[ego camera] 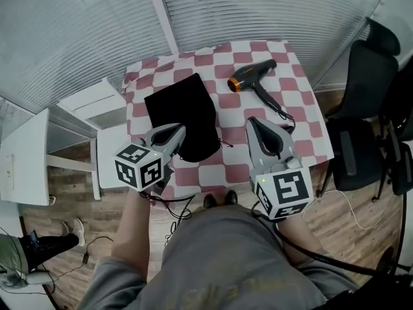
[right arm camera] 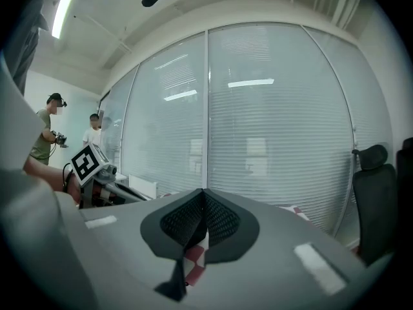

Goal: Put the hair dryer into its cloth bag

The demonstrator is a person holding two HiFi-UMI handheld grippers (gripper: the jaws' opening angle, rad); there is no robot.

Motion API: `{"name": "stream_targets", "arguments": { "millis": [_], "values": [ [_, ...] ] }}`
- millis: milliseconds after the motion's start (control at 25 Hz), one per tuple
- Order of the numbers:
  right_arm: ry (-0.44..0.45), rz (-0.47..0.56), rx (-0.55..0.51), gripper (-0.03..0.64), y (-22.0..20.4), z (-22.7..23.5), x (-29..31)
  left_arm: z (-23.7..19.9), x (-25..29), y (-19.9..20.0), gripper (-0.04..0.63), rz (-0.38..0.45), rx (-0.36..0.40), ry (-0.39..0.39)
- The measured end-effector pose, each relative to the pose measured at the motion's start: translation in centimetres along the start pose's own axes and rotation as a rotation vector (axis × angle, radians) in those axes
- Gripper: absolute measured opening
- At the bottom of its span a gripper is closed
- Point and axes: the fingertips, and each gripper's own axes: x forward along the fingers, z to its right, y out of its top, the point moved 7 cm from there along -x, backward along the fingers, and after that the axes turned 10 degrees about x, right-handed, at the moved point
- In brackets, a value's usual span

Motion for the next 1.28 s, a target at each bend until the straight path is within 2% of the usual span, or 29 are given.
{"name": "stream_targets", "arguments": {
  "millis": [360,720,1000,1280],
  "values": [
    [-0.091,-0.021,0.004,0.028,-0.5,-1.1,-0.2,-0.4,-0.7,0.1,0.012,0.016,0.017,-0.057],
    [-0.169,-0.070,-0.006,0.028,-1.9,-0.3,-0.4,-0.6,-0.3,-0.3,0.012,0.038,0.010,-0.110],
    [-0.165,-0.135,-0.013,0.049,-3.0,4.6,2.1,-1.0,0.2,0.2,0.012,0.036,-0.030,-0.098],
    [-0.141,-0.271,-0.009,0.105,-5.2,12.1,7.3,-1.8,1.6,0.9,0.012,0.051,-0.102,-0.073]
  ]
}}
